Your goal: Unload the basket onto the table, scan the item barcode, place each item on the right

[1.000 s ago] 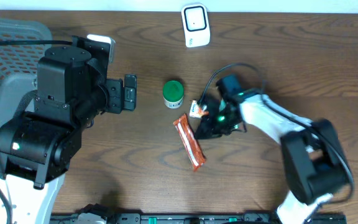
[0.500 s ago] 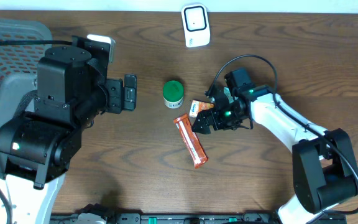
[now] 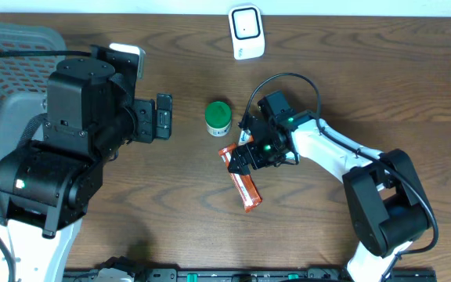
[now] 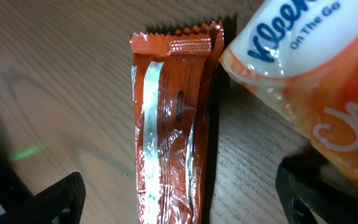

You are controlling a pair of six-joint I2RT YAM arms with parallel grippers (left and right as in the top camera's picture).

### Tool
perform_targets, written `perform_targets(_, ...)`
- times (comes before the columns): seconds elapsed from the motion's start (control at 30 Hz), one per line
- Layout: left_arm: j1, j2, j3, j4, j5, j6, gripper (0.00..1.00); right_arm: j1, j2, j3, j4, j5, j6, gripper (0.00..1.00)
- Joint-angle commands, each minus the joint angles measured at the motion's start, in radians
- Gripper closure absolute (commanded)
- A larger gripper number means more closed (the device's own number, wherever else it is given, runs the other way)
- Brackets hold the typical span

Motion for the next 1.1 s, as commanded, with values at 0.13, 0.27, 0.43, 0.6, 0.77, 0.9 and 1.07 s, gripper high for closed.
perform_targets(0.13,0.005,0.0,-0.005,0.0,-0.013,-0.005,0.02,0.078,0.08,-0.034,-0.056,0.235,0.031,0.06)
perform_targets(0.27,0.005,0.0,-0.005,0.0,-0.013,-0.005,0.02,0.126,0.08,-0.034,-0.058,0.294,0.049,0.06)
perform_targets(0.43,0.005,0.0,-0.005,0.0,-0.013,-0.005,0.02,0.147,0.089,-0.034,-0.05,0.318,0.079,0.12)
perform_targets(0.6,0.005,0.0,-0.005,0.0,-0.013,-0.005,0.02,0.154,0.135,-0.034,-0.061,0.317,0.082,0.24)
perform_targets(0.77,0.005,0.0,-0.005,0.0,-0.013,-0.005,0.02,0.169,0.161,-0.034,-0.067,0.301,0.069,0.46)
perform_targets(0.9,0.005,0.0,-0.005,0.0,-0.013,-0.005,0.02,0.18,0.161,-0.034,-0.077,0.231,0.051,0.59)
perform_targets(1.07,0.005,0.0,-0.005,0.0,-0.013,-0.005,0.02,0.192,0.161,-0.034,-0.087,0.237,0.052,0.9)
